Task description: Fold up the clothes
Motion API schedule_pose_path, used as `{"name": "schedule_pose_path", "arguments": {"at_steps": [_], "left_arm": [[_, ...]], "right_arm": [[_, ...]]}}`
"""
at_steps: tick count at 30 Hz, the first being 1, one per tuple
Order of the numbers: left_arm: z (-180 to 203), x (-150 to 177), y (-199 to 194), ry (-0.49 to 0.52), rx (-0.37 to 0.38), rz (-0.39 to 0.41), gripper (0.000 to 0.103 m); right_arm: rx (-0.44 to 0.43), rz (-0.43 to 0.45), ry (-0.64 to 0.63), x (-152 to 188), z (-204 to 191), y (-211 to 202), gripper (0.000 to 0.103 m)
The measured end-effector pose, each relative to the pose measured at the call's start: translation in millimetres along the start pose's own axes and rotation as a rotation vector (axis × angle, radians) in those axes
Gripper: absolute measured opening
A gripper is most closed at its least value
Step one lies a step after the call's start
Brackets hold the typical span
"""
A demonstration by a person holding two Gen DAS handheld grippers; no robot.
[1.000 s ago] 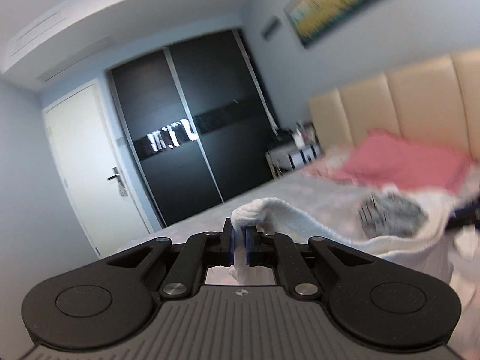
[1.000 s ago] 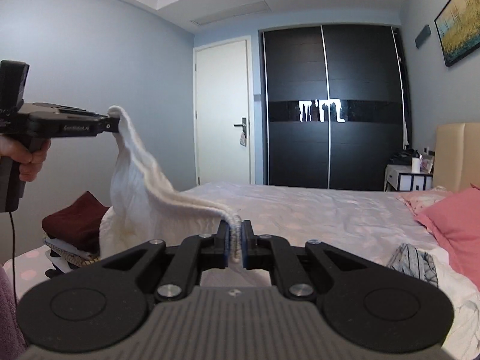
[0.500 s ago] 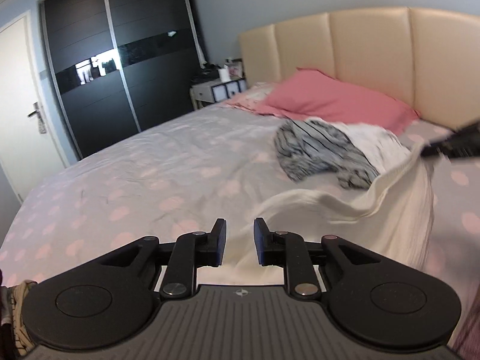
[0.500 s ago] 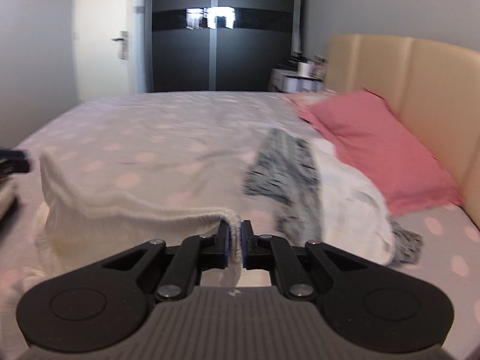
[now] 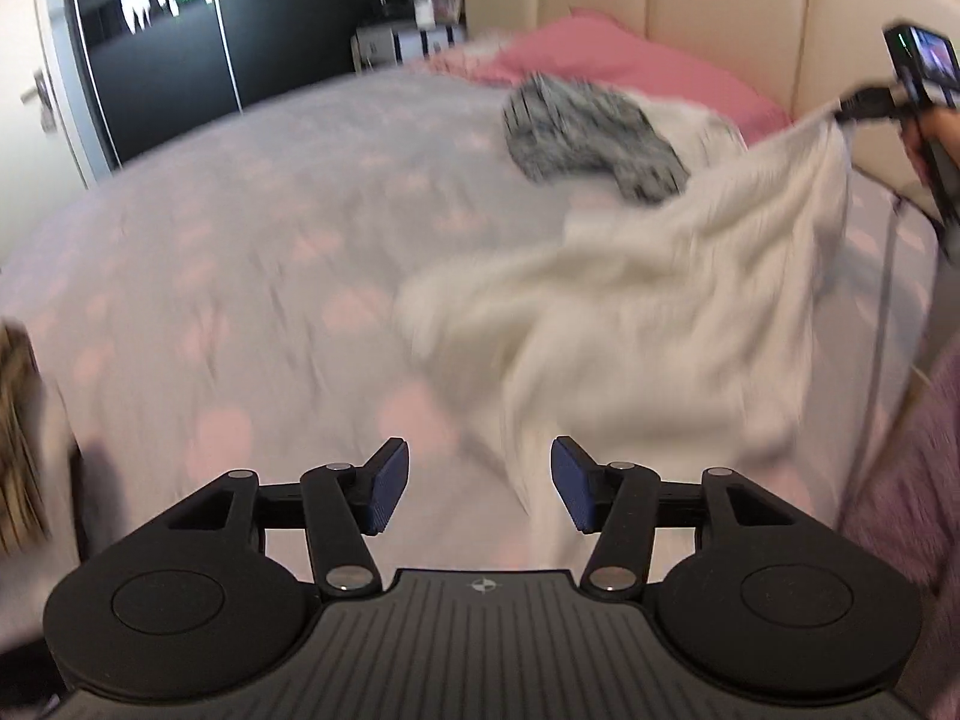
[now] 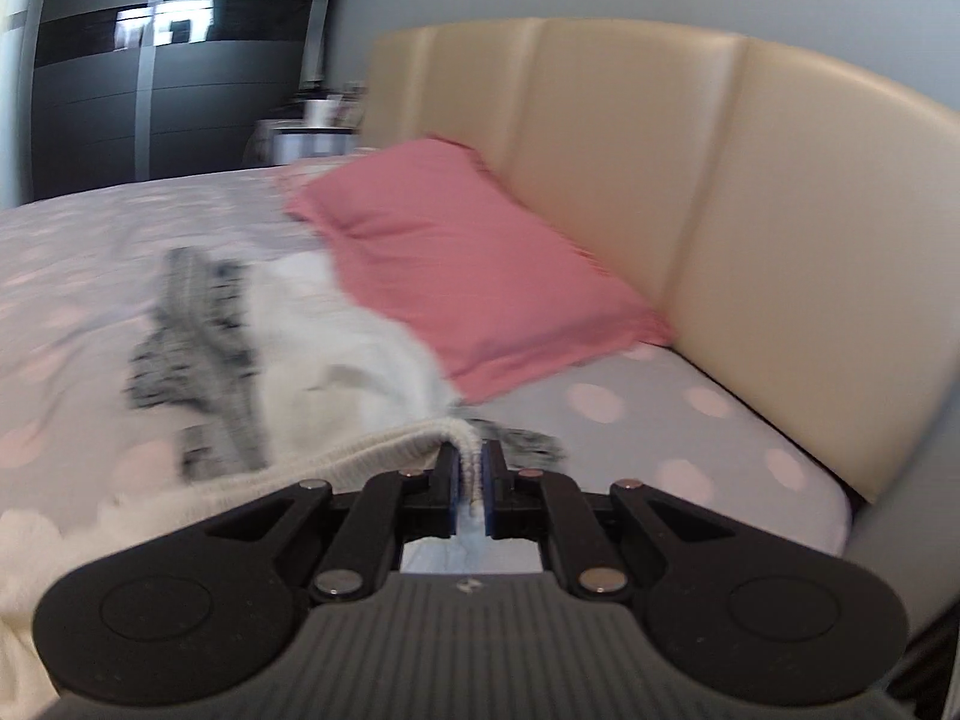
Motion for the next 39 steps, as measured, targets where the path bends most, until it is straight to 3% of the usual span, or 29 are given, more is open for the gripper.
{"name": "schedule_pose_path", "arguments": {"at_steps": [4, 9, 11, 12, 14, 16, 22, 27, 31, 33, 34, 36, 39], "left_arm": [[16.2, 44.1, 1.8, -0.057, 0.047, -0.093, 0.052], [23.4, 94.4, 13.7, -0.141, 0.047, -0.245, 0.051], [22.6, 113.3, 19.9, -0.176, 0.035, -0.309, 0.045], [21.7, 121.2, 23.1, -0.195, 0.029, -0.334, 0.032], [18.2, 126.4, 23.8, -0.203, 0.015, -0.325, 0.025], [13.5, 124.1, 19.8, -0.226, 0.013, -0.306, 0.006], [-10.2, 112.0, 5.7, -0.264, -0.065, -0.242, 0.003], [-52.8, 75.4, -8.0, -0.244, -0.197, -0.148, 0.002], [-91.5, 33.5, -17.7, -0.214, -0.307, -0.042, 0.003], [-103.1, 26.3, -7.4, -0.201, -0.334, -0.052, 0.01], [-108.1, 27.6, -0.7, -0.214, -0.346, -0.065, 0.021], [-113.7, 32.9, 7.9, -0.221, -0.368, -0.068, 0.03], [-115.7, 45.0, 7.3, -0.177, -0.4, -0.074, 0.031]], "right_arm": [[0.111, -0.036, 0.069, 8.4, 39.8, 17.0, 0.009], [0.18, -0.045, 0.034, 18.0, 59.1, 33.1, 0.009], [0.17, -0.068, 0.045, 26.4, 61.0, 38.4, 0.009], [0.168, -0.076, 0.047, 30.2, 61.6, 40.2, 0.009], [0.166, -0.082, 0.04, 35.4, 60.5, 40.6, 0.009], [0.165, -0.082, 0.029, 38.5, 60.5, 41.4, 0.009], [0.168, -0.08, -0.012, 41.7, 58.0, 43.9, 0.009], [0.191, -0.089, -0.017, 46.2, 65.0, 47.0, 0.009], [0.214, -0.103, 0.003, 51.0, 73.7, 45.2, 0.009], [0.211, -0.113, 0.011, 53.8, 74.1, 45.0, 0.009], [0.208, -0.115, 0.011, 54.8, 73.0, 44.6, 0.009], [0.203, -0.112, -0.005, 55.4, 69.4, 43.4, 0.009], [0.196, -0.103, -0.032, 54.8, 65.0, 40.8, 0.009]]}}
Point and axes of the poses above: each gripper's, at about its wrist camera, not at the fingertips, and y roughly the way its jaws point, z to its right, x to its underside, the point moved 10 cm from there along y, roughly the way its jaws point, and after that the axes turned 6 degrees about z, right-handed, at the moved point
